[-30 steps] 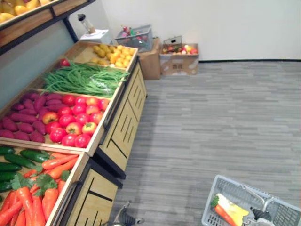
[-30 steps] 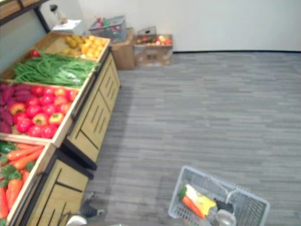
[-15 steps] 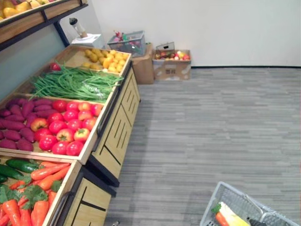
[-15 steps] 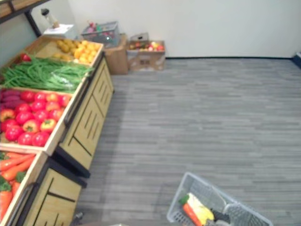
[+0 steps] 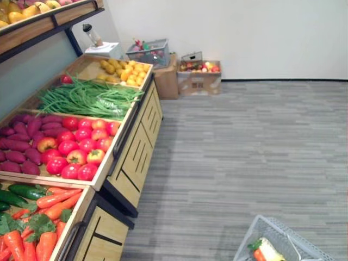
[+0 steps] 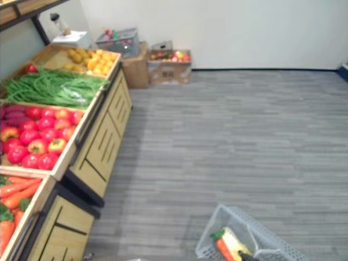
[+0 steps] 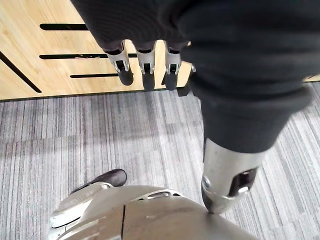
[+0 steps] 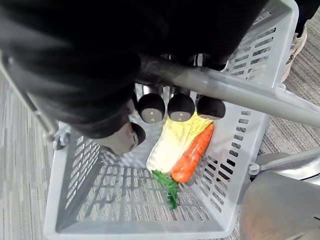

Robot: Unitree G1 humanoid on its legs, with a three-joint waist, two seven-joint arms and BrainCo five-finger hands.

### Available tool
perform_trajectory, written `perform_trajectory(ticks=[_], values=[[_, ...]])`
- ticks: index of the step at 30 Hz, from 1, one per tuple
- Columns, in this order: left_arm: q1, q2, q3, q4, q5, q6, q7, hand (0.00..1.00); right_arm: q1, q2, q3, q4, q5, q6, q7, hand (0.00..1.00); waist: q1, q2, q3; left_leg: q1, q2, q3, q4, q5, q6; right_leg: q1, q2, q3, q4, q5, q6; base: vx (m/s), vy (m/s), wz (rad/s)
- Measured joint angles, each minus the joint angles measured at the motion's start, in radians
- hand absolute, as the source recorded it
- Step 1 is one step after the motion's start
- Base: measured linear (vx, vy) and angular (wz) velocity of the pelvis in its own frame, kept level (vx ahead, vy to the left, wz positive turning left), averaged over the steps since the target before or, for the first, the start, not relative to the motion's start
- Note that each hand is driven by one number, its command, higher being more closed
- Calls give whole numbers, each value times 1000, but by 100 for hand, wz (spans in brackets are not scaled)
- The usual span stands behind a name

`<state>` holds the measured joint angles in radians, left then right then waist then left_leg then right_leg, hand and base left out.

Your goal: Pick vegetable in the basket

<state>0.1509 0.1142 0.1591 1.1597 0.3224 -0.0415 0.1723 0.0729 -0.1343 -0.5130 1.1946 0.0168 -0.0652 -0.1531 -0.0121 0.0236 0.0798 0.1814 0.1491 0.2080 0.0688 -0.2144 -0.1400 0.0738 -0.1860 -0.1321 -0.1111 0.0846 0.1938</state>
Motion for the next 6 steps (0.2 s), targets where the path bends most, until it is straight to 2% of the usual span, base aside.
perform_trajectory(ticks=[6], values=[[-10,-1,0,32,-45,0,2,0,2,0,4,0,3,0,6,100,-11,2,-1,5,4,1,-6,0,-1,0,5,0,-1,0,0,0,0,0]])
